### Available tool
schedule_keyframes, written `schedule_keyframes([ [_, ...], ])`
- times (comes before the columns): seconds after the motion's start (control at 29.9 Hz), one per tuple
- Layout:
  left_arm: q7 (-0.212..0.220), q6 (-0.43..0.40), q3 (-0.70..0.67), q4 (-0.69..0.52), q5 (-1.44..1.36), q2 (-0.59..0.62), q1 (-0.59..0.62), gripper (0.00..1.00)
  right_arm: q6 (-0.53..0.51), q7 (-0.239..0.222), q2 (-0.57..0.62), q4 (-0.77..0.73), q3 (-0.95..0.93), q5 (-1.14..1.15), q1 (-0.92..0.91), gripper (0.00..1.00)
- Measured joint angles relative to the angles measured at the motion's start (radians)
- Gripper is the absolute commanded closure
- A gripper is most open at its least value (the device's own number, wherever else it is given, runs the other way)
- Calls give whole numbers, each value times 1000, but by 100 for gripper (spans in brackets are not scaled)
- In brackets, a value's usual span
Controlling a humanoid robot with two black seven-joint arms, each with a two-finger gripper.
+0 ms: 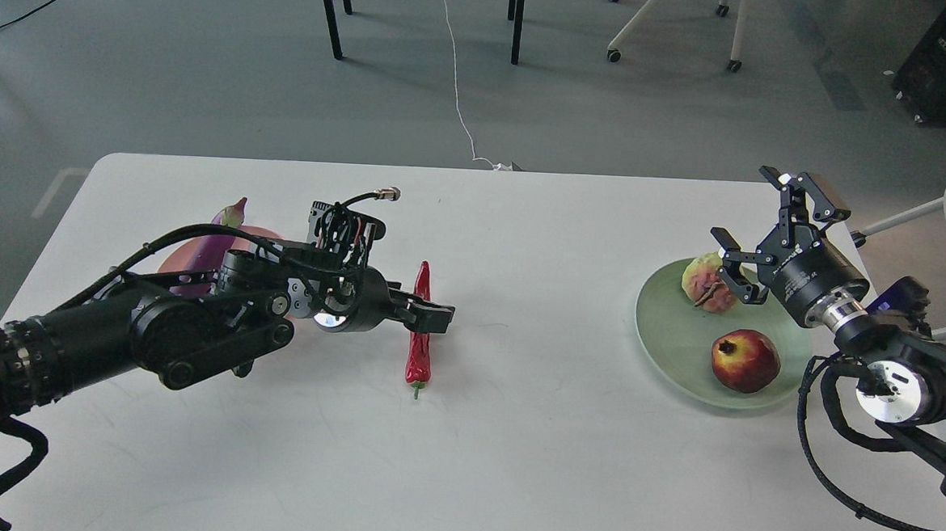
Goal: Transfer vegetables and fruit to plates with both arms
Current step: 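Reach the left gripper to the red chili pepper and grasp it, then carry the chili pepper onto the pink plate and release it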
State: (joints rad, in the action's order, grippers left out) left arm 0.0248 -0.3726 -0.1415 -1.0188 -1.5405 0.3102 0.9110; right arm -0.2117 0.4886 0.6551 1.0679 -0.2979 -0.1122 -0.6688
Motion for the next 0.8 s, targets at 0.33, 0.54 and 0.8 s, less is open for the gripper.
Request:
schedule_keyframes([
  [0.33, 47, 0, 6, 20, -8, -26, -10, 15, 0, 0, -1, 1, -1, -1, 0, 2],
  [0.54, 65, -5, 7, 22, -9, -32, -18, 65, 0, 0, -1, 0, -1, -1, 0, 2],
  [0.8, 92, -5, 8, 22, -9, -45, -26, 87, 0, 0, -3, 0, 0, -1, 2, 2],
])
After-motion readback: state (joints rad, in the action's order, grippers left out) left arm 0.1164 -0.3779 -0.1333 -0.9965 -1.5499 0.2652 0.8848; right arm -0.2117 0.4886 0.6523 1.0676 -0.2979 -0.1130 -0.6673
